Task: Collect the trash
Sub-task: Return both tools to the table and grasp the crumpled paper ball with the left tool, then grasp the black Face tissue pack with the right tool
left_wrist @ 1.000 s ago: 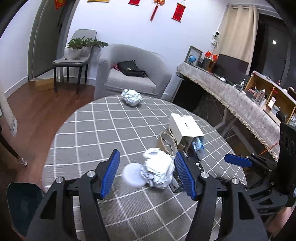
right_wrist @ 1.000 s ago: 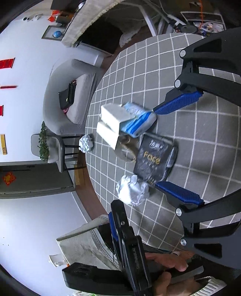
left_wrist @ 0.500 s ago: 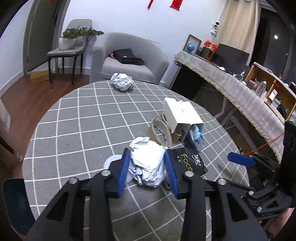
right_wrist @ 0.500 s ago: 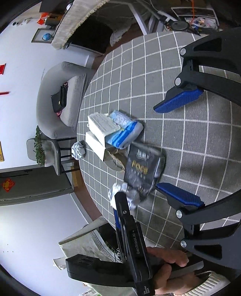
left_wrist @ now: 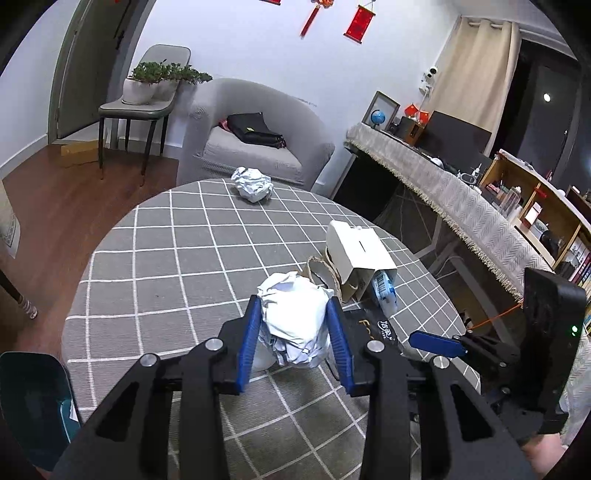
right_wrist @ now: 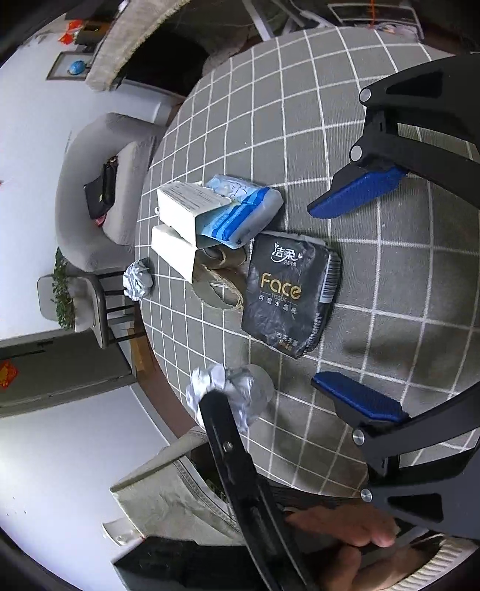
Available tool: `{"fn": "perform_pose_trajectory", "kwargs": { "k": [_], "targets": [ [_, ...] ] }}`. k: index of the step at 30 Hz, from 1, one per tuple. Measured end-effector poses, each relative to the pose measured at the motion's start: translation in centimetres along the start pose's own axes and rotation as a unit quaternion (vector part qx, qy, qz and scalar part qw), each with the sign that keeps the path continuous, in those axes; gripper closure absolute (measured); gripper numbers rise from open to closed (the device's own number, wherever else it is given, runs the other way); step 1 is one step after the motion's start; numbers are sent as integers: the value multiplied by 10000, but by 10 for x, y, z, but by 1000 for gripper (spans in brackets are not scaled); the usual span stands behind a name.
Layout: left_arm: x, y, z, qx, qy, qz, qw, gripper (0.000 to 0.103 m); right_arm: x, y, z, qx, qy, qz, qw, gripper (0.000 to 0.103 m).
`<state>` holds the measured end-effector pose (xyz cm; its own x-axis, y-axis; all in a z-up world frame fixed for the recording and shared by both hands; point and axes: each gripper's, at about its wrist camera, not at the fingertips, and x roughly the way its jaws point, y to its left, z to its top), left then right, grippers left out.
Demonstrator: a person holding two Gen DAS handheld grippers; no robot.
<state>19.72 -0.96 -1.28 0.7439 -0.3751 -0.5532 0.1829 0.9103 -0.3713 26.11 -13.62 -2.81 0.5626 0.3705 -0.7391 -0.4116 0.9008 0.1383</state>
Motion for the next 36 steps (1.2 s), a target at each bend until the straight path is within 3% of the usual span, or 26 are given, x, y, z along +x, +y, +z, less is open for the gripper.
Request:
{"fn": "perform_pose_trajectory", "kwargs": {
  "k": [5, 14, 28, 29, 31, 36],
  "targets": [
    [-9, 10, -1, 16, -34, 53, 10000, 64, 9, 1, 4, 304, 70, 24, 9995, 17],
    [-33, 38, 1, -97, -147, 188, 9997, 64, 26, 14, 8, 463, 307, -354, 9978, 17],
    [-77, 72, 8, -217, -355, 350, 9985, 64, 41, 31, 16, 207, 374, -787, 9960, 15],
    [-80, 75, 8, -226, -377, 364, 9984, 64, 42, 33, 16, 176, 390, -816, 9958, 17],
    [-86, 78, 8, -248, -412, 387, 9981, 64, 42, 36, 17, 72, 399, -887, 9952, 31],
    [-102, 92, 9, -300, -466, 515, 9971, 64, 37, 41, 19, 208, 462, -616, 9968, 32]
  ]
}}
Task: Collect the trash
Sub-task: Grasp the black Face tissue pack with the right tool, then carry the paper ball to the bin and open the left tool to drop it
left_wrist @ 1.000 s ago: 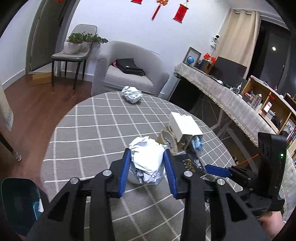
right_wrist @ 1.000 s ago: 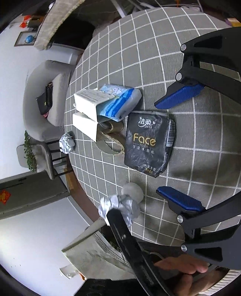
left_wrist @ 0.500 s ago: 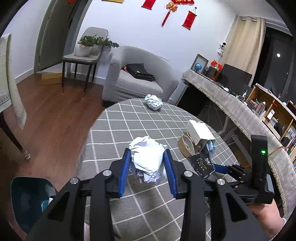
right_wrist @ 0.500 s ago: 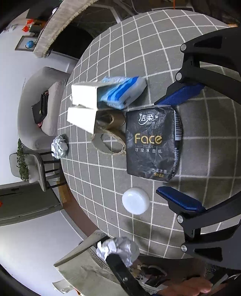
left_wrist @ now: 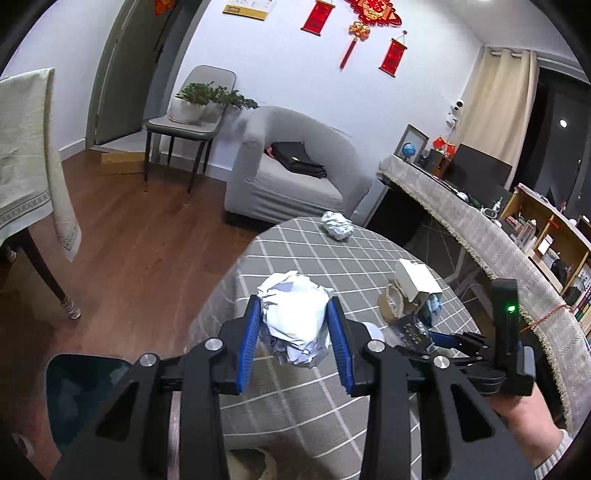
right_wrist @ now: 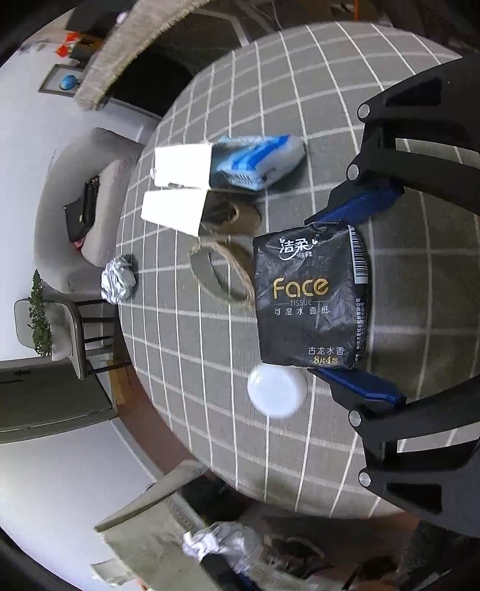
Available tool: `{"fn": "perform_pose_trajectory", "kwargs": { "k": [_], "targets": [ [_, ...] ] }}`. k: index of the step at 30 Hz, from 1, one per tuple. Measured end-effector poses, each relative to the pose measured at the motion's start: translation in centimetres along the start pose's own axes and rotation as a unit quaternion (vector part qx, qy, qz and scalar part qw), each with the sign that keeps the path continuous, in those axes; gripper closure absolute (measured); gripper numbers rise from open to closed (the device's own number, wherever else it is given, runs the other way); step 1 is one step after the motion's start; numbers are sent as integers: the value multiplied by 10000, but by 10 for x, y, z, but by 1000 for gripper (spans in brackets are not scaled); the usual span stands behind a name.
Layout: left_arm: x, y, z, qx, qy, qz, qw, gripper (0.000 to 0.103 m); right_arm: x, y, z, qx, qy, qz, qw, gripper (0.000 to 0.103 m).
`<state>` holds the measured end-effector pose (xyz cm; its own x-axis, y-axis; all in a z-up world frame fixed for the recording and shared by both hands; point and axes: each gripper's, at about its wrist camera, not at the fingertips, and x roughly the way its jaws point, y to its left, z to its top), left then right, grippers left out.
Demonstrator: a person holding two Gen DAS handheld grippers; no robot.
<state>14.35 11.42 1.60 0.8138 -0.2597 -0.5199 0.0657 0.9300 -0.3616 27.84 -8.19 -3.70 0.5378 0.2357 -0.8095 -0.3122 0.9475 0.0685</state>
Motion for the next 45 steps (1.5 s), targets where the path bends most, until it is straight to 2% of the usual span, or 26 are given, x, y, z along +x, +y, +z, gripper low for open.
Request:
{"fn": "perform_pose_trajectory", "kwargs": {
  "k": [9, 24, 29, 38, 45],
  "targets": [
    [-20, 32, -1, -56, -8, 352, 9994, 64, -27, 29, 10, -146, -327, 221, 9991, 32],
    [-34, 94, -18, -283, 313, 1128, 9927, 64, -23, 87, 27, -432, -438, 713, 9956, 32],
    [-32, 121, -34, -338, 575, 1411, 9877, 64, -19, 108, 31, -494, -454, 948, 9932, 32],
    [-23, 165, -64, -507, 1126, 1665, 9783, 64, -13, 164, 38, -855, -493, 1360, 9858, 32],
    [-5, 197, -94, -586, 1707, 1901, 9650, 63, 5, 213, 40, -1133, -352, 1650, 9791, 32]
  ]
}}
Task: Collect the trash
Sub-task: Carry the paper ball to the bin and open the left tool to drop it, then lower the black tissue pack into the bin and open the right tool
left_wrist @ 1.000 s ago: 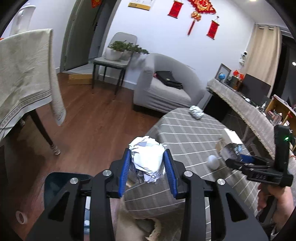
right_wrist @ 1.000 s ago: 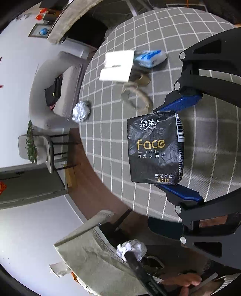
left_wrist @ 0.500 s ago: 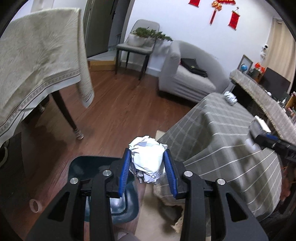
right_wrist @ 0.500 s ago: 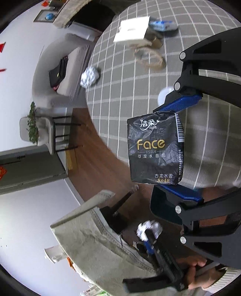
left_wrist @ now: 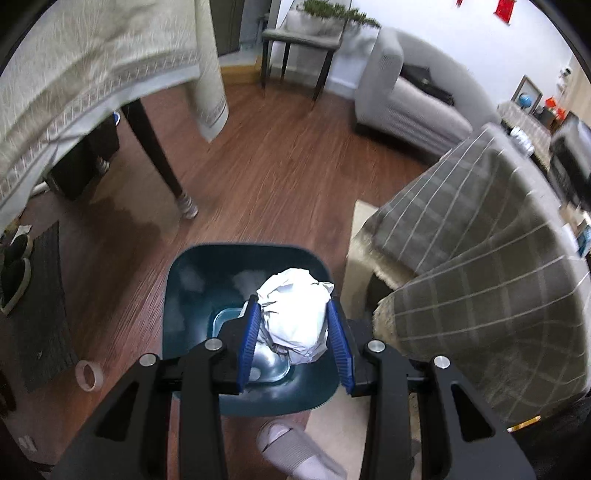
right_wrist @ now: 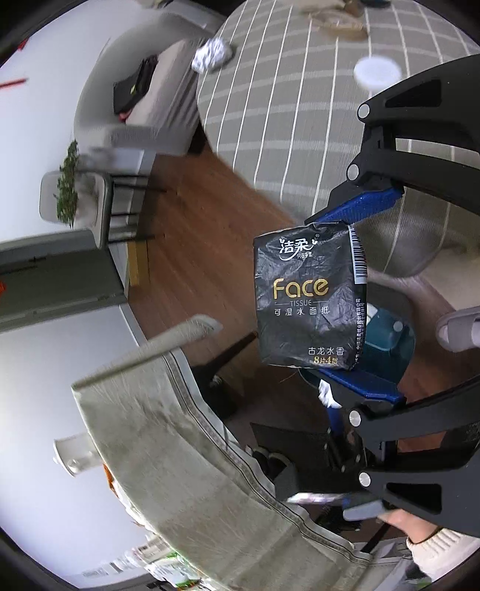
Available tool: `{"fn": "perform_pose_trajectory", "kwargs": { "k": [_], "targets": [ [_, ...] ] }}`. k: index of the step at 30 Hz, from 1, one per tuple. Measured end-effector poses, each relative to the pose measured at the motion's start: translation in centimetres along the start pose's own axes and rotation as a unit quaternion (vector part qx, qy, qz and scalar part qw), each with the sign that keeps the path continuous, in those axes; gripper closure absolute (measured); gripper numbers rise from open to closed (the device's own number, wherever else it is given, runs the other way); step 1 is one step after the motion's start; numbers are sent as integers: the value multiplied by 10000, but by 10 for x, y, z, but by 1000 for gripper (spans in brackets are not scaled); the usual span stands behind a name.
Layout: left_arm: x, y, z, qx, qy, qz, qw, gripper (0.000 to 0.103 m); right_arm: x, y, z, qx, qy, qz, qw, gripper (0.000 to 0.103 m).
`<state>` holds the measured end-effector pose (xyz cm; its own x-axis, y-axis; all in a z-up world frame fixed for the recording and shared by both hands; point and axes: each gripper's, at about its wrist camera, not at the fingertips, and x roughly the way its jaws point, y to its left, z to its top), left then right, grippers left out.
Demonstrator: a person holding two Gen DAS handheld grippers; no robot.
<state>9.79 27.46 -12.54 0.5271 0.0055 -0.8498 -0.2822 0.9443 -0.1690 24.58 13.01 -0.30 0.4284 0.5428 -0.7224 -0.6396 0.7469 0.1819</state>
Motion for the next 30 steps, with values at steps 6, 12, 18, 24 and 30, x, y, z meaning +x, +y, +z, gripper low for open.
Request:
{"fn": "perform_pose_trajectory", "kwargs": {
  "k": [6, 12, 18, 24, 30],
  "targets": [
    [26, 17, -13, 34, 455, 185, 9988, 63, 27, 27, 4, -114, 160, 193, 9996, 32],
    [49, 37, -26, -6, 887, 269, 9957, 66, 53, 45, 6, -160, 343, 332, 9987, 32],
    [49, 48, -33, 37, 926, 256, 9954, 70, 79, 60, 6, -223, 557, 431, 9973, 32],
    [35, 60, -31, -63, 731, 218, 9971, 71, 103, 72, 1, -292, 774, 449, 9956, 32],
    [11, 77, -27, -266, 412, 215, 9986, 78, 121, 83, -6, -338, 947, 513, 9936, 32]
  ]
}}
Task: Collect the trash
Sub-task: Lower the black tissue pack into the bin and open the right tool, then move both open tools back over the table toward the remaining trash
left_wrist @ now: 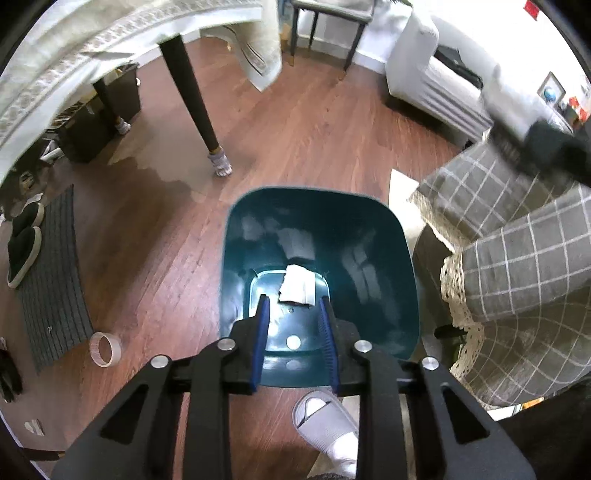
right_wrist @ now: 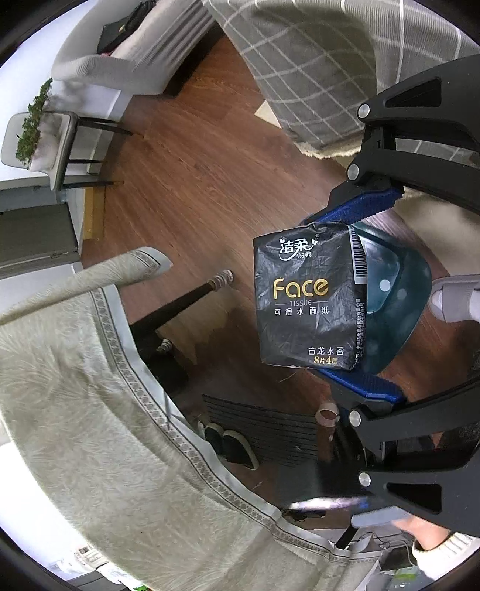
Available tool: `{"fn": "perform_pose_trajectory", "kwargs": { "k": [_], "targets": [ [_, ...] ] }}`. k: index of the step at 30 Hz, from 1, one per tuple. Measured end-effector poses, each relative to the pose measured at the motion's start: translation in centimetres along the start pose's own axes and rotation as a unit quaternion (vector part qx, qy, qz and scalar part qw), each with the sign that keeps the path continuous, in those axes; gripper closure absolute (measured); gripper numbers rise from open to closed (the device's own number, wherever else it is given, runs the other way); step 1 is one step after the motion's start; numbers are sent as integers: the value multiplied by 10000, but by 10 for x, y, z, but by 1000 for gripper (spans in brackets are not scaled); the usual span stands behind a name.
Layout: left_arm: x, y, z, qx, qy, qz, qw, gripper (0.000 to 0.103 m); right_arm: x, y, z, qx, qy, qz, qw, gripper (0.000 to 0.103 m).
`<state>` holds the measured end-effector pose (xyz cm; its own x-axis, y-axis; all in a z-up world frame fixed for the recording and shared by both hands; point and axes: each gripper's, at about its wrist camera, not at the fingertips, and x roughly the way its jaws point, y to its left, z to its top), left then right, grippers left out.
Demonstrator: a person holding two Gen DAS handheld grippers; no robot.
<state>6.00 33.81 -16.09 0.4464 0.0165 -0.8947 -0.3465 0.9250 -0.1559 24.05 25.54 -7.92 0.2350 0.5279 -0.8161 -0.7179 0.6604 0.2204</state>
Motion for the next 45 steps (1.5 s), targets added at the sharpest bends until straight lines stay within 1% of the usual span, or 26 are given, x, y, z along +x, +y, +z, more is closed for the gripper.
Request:
{"fn": "perform_pose_trajectory", "kwargs": {
  "k": [3, 5, 7, 12, 17, 19, 22, 23, 25, 27, 32, 33, 39, 43, 45],
  "targets": [
    [-21, 6, 7, -159, -297, 7, 9994, 80, 16, 2, -5, -22, 94, 20, 10000, 32],
    [-39, 11, 11, -325, -527, -42, 9981, 80, 29, 1, -9, 11, 315, -14, 9995, 32],
    [-51, 12, 13, -404, -679, -61, 9969, 80, 40, 5, -12, -21, 393, 55, 9992, 32],
    [-76, 6, 20, -459, -984, -160, 9940, 80, 67, 12, -26, -227, 743, -47, 9970, 31],
    [-92, -6, 24, -373, -1176, -224, 9921, 80, 90, 11, -41, -277, 999, -79, 9946, 31],
    [-97, -6, 26, -414, -1232, -273, 9911, 80, 100, 9, -47, -236, 1142, -91, 9931, 31],
    [-101, -7, 26, -469, -1275, -338, 9902, 80, 109, 9, -50, -202, 1207, -71, 9925, 30],
    [-102, -7, 27, -476, -1288, -375, 9898, 80, 112, 9, -51, -216, 1200, -61, 9925, 30],
    [-108, -9, 27, -454, -1334, -401, 9892, 80, 124, 11, -54, -241, 1364, -38, 9904, 21],
    [-110, -11, 27, -437, -1357, -432, 9888, 80, 131, 12, -59, -253, 1420, -88, 9895, 18],
    [-119, -17, 29, -401, -1469, -501, 9871, 80, 134, 11, -63, -210, 1508, -110, 9883, 18],
    [-120, -17, 30, -385, -1489, -502, 9868, 80, 128, 10, -61, -188, 1459, -45, 9891, 18],
    [-129, -28, 33, -299, -1630, -517, 9848, 80, 106, 8, -57, -240, 1277, 25, 9915, 19],
    [-140, -36, 35, -261, -1816, -632, 9810, 79, 86, 5, -50, -316, 1092, 40, 9935, 30],
    [-145, -42, 36, -251, -1902, -693, 9790, 78, 72, 4, -46, -347, 973, 62, 9946, 33]
  ]
}}
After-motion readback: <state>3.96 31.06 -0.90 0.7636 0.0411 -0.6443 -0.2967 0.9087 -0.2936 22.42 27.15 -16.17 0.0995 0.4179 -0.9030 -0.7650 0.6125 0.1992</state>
